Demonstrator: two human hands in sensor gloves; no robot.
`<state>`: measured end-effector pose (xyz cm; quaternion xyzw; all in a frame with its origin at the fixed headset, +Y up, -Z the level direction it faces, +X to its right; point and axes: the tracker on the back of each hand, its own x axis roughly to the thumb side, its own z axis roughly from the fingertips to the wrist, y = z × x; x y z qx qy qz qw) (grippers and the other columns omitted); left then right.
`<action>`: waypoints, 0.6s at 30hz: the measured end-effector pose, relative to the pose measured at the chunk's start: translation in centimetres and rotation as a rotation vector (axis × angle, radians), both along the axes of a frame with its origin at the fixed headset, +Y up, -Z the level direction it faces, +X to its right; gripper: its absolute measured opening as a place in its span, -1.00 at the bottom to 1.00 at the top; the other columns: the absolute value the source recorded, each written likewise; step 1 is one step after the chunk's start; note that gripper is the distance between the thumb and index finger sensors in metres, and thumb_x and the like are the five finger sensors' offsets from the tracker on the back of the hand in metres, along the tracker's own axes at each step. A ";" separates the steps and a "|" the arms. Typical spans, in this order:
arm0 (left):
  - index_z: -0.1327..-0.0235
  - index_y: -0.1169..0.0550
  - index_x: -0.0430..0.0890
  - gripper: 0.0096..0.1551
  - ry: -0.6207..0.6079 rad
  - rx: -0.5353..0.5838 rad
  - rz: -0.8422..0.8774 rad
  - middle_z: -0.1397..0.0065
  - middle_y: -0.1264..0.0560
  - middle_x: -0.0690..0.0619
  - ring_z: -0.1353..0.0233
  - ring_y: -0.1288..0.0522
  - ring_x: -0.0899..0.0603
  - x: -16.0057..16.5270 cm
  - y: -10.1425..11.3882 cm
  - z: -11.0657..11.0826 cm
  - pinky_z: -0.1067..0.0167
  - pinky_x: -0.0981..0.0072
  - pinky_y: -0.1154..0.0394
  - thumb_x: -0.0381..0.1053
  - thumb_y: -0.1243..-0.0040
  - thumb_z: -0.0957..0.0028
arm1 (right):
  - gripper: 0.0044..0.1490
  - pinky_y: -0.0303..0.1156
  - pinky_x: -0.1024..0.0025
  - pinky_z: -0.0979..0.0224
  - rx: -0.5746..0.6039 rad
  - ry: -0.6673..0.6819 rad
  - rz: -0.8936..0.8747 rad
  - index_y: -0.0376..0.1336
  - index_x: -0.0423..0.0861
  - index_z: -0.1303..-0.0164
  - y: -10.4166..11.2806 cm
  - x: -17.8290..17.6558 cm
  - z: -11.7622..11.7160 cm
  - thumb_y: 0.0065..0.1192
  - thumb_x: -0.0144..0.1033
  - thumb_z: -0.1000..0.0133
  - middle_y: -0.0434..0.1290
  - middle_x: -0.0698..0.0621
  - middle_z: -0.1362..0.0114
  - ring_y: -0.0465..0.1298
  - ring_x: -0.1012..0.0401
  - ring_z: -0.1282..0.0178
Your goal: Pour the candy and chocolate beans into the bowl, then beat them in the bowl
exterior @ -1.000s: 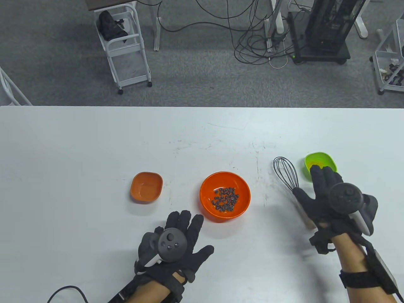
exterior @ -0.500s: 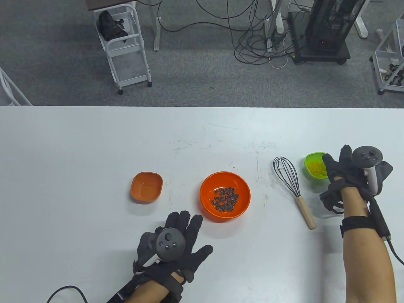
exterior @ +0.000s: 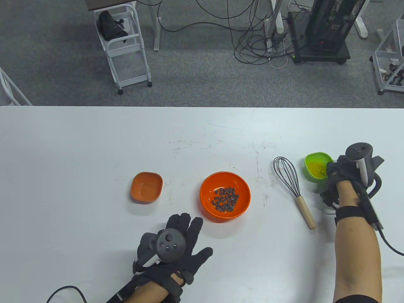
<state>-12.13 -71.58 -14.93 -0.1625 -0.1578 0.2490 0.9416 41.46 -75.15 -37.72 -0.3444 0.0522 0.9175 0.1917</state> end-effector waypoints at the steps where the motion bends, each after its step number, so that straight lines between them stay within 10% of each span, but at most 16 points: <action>1: -0.70 0.07 0.18 0.08 0.001 -0.001 0.003 -0.78 0.14 -0.18 -0.69 0.24 -0.43 0.0 0.0 0.0 -0.36 -0.65 0.03 0.59 -0.01 -0.06 | -0.27 0.66 0.20 0.26 0.005 -0.003 -0.001 0.31 -0.09 -0.38 -0.1 0.0 -0.1 0.46 -0.08 -0.03 0.60 -0.04 -0.10 0.62 -0.01 0.25; 18: -0.70 0.06 0.17 0.08 0.005 -0.015 0.016 -0.78 0.14 -0.18 -0.69 0.23 -0.43 -0.2 -0.1 -0.2 -0.36 -0.64 0.02 0.59 -0.01 -0.06 | -0.45 0.65 0.24 0.38 0.103 0.001 -0.058 0.48 -0.05 -0.15 0.8 0.6 0.8 0.53 -0.13 0.02 0.64 -0.01 0.08 0.61 0.06 0.41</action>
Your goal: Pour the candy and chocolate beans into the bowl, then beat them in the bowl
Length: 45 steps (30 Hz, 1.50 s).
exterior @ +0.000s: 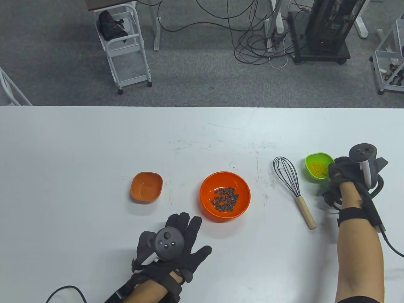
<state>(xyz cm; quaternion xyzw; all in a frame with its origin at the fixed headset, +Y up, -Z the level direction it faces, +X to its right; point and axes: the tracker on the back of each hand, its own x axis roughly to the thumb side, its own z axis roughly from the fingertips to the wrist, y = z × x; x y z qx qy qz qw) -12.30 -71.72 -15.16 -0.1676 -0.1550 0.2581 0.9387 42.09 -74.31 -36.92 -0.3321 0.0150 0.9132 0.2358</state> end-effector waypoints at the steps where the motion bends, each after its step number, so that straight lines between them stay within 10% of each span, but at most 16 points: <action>1: -0.70 0.06 0.17 0.08 0.000 0.001 0.002 -0.78 0.14 -0.18 -0.69 0.23 -0.43 0.0 0.0 0.0 -0.36 -0.64 0.02 0.59 -0.01 -0.06 | -0.45 0.65 0.25 0.39 0.015 -0.003 0.004 0.48 -0.05 -0.15 0.4 -0.1 0.2 0.53 -0.13 0.02 0.64 -0.01 0.09 0.61 0.07 0.42; 17: -0.70 0.06 0.17 0.07 0.024 0.014 0.055 -0.78 0.15 -0.18 -0.69 0.23 -0.43 -0.7 0.3 -0.2 -0.36 -0.64 0.04 0.58 -0.01 -0.07 | -0.47 0.68 0.24 0.47 0.202 0.224 -0.023 0.53 -0.08 -0.06 8.6 -11.1 2.9 0.64 -0.14 0.08 0.67 -0.02 0.23 0.65 0.11 0.52; 30: -0.70 0.04 0.17 0.06 0.043 0.047 0.101 -0.77 0.13 -0.19 -0.69 0.21 -0.43 -1.1 0.6 -0.4 -0.36 -0.64 0.03 0.57 -0.02 -0.06 | -0.47 0.67 0.24 0.46 0.186 0.457 -0.035 0.50 -0.06 -0.11 5.9 -25.2 3.9 0.58 -0.13 0.03 0.67 -0.03 0.21 0.64 0.10 0.51; 45: -0.70 0.05 0.17 0.07 0.048 0.016 0.091 -0.77 0.15 -0.19 -0.69 0.24 -0.43 -1.4 0.3 -0.8 -0.36 -0.64 0.05 0.57 -0.02 -0.07 | -0.50 0.69 0.23 0.47 0.196 0.510 0.009 0.47 0.01 -0.08 2.8 -28.7 4.3 0.59 -0.06 0.01 0.71 -0.01 0.18 0.69 0.07 0.51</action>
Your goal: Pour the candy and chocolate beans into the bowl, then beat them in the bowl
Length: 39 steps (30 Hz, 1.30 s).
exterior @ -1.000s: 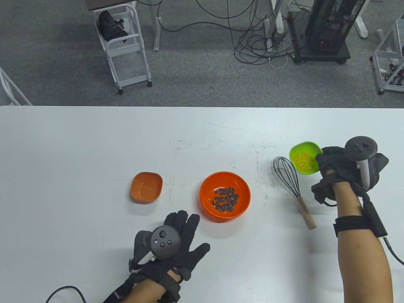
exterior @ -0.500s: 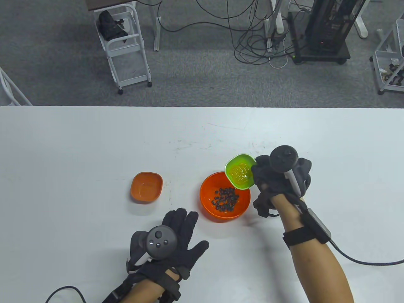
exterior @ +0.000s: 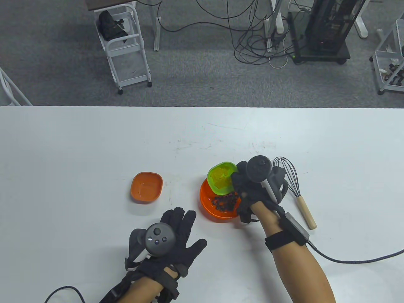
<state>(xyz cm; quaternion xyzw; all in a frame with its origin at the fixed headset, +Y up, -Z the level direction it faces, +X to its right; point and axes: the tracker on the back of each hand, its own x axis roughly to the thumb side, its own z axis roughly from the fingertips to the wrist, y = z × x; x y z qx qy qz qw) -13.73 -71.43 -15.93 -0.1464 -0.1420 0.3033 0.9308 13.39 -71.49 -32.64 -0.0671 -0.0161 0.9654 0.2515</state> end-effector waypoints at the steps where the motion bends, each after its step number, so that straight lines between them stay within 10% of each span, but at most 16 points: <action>1: -0.70 0.05 0.17 0.07 -0.001 -0.001 -0.002 -0.77 0.15 -0.19 -0.68 0.24 -0.43 0.0 0.0 0.0 -0.36 -0.64 0.05 0.57 -0.02 -0.07 | -0.50 0.69 0.24 0.47 0.010 -0.001 0.007 0.47 0.01 -0.08 -0.1 0.0 0.1 0.59 -0.06 0.01 0.71 -0.01 0.17 0.69 0.07 0.51; 39: -0.70 0.07 0.17 0.07 -0.009 -0.010 -0.004 -0.77 0.17 -0.19 -0.68 0.25 -0.43 0.1 0.0 0.0 -0.36 -0.64 0.06 0.57 -0.02 -0.07 | -0.54 0.69 0.15 0.35 0.087 0.011 -0.113 0.50 -0.04 0.06 0.7 3.0 1.0 0.49 0.04 -0.02 0.70 -0.05 0.04 0.70 -0.01 0.37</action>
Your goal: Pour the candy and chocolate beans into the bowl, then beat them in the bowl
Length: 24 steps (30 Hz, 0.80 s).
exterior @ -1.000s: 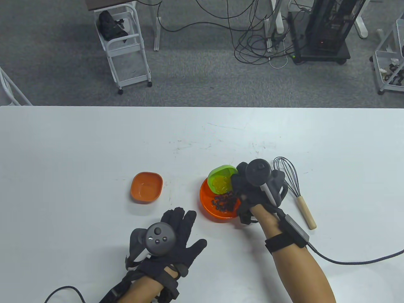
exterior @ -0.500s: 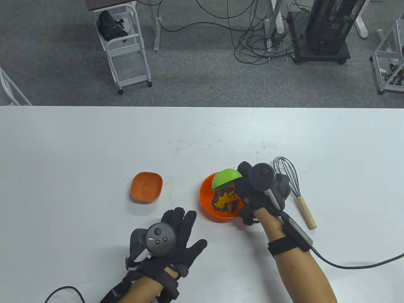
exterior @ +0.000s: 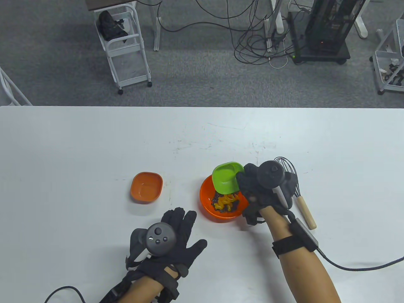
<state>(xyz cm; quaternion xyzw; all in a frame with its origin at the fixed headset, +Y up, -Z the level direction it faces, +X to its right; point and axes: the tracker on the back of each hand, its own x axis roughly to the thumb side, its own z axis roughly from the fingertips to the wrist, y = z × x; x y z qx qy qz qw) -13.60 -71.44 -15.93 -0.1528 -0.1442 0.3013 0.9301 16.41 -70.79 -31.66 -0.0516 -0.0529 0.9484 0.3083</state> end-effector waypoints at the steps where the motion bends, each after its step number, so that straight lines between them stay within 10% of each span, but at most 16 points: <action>1: -0.70 0.07 0.17 0.07 0.000 -0.001 0.000 -0.77 0.16 -0.19 -0.68 0.25 -0.43 0.0 0.0 0.0 -0.36 -0.64 0.06 0.57 -0.02 -0.07 | -0.54 0.69 0.14 0.35 0.000 -0.007 -0.003 0.50 -0.06 0.07 0.2 0.3 0.0 0.48 0.05 -0.03 0.70 -0.05 0.06 0.69 -0.01 0.37; 24: -0.70 0.07 0.17 0.07 -0.012 -0.016 -0.017 -0.77 0.17 -0.19 -0.68 0.25 -0.43 0.2 -0.2 -0.1 -0.36 -0.65 0.06 0.57 -0.01 -0.07 | -0.51 0.66 0.15 0.40 -0.125 -0.340 0.013 0.52 -0.11 0.17 1.1 16.2 -3.0 0.37 0.09 -0.05 0.69 -0.04 0.21 0.66 0.03 0.45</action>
